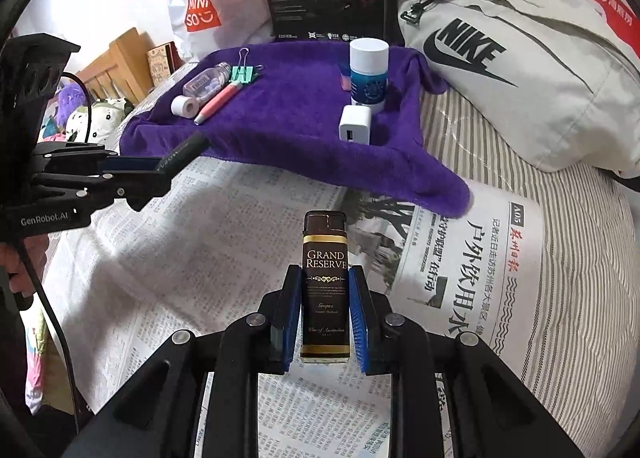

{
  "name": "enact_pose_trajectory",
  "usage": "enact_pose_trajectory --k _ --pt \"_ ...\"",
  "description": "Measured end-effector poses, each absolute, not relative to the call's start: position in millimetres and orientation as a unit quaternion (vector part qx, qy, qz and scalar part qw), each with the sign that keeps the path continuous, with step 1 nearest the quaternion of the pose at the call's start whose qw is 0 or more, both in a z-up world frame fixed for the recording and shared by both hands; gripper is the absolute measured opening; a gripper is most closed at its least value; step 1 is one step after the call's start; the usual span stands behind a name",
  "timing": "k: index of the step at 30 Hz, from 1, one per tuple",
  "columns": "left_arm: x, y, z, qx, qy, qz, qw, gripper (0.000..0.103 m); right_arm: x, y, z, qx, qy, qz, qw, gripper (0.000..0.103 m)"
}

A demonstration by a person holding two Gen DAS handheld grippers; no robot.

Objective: Organize rigid objects
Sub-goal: 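Carry the Horizon case onto the towel while the right tool carries the Grand Reserve bottle there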

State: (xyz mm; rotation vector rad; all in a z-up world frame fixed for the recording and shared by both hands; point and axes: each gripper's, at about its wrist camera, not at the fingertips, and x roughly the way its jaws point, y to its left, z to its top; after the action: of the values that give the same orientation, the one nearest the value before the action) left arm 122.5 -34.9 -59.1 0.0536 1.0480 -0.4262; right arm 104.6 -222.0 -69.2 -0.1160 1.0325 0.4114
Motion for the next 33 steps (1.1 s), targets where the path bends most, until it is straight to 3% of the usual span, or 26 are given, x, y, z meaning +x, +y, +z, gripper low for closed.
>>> enact_pose_trajectory --k 33 --pt "212 6 -45 -0.010 0.474 -0.180 0.862 0.021 215 -166 -49 -0.030 0.473 0.221 0.852 0.023"
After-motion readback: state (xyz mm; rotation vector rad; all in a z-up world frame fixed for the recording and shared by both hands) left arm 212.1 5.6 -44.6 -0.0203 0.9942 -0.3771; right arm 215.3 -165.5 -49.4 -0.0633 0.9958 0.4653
